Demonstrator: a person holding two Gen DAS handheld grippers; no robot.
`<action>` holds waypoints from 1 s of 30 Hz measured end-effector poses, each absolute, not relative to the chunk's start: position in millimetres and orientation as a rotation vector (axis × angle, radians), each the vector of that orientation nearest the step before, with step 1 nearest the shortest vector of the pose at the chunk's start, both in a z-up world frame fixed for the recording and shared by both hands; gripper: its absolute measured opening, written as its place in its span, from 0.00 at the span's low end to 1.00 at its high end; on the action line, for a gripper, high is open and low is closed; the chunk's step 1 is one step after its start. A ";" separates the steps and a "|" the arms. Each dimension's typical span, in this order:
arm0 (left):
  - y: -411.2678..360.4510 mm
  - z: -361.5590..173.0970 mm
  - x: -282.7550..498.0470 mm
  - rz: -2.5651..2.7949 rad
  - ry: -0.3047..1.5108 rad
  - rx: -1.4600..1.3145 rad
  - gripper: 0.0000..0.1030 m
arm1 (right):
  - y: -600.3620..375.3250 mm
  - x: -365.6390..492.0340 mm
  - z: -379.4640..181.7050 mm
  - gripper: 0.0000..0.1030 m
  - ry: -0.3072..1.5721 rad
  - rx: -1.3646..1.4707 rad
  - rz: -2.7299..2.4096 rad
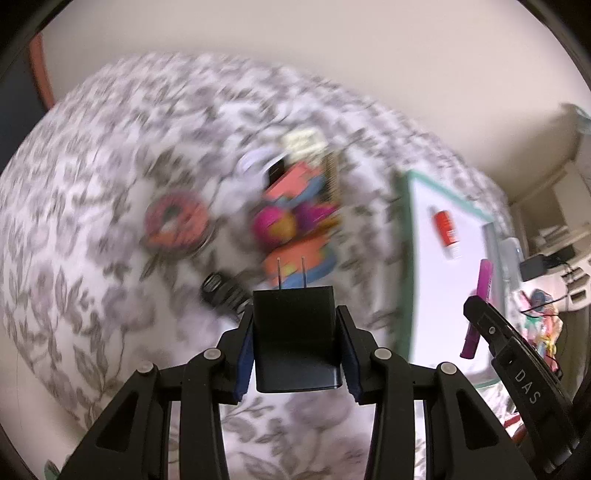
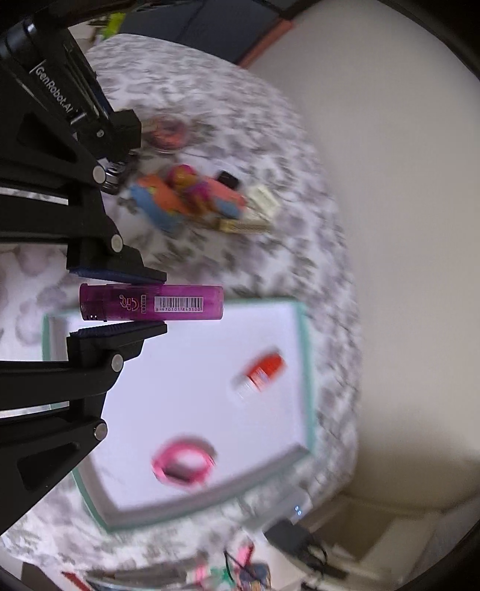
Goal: Organize rigid objects
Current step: 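Carry the lighter and charger into the tray and open both tools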
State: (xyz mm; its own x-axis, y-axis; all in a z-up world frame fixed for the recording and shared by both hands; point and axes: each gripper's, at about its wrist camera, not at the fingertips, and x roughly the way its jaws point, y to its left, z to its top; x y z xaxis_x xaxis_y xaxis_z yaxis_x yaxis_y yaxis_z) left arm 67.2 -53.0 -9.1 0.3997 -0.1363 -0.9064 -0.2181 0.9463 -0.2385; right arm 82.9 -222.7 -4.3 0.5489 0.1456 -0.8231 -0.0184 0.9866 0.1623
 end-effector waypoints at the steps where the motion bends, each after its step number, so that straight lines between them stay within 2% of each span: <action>1: -56.9 -1.7 70.6 0.038 1.154 -0.335 0.41 | -227.9 82.3 1.1 0.20 0.973 0.141 0.081; 8: -106.2 27.9 88.9 -0.074 1.106 -0.267 0.41 | -281.0 78.2 29.2 0.20 0.899 0.130 -0.081; 14: -157.2 21.7 103.4 -0.168 1.119 -0.196 0.41 | -327.0 72.6 33.1 0.21 0.890 0.165 -0.207; 21: -196.4 -7.9 106.7 -0.225 1.166 -0.117 0.41 | -369.6 83.1 -0.9 0.21 0.994 0.219 -0.310; 30: -208.8 -53.9 105.5 -0.226 1.266 -0.049 0.41 | -373.6 94.6 -57.1 0.21 1.161 0.212 -0.333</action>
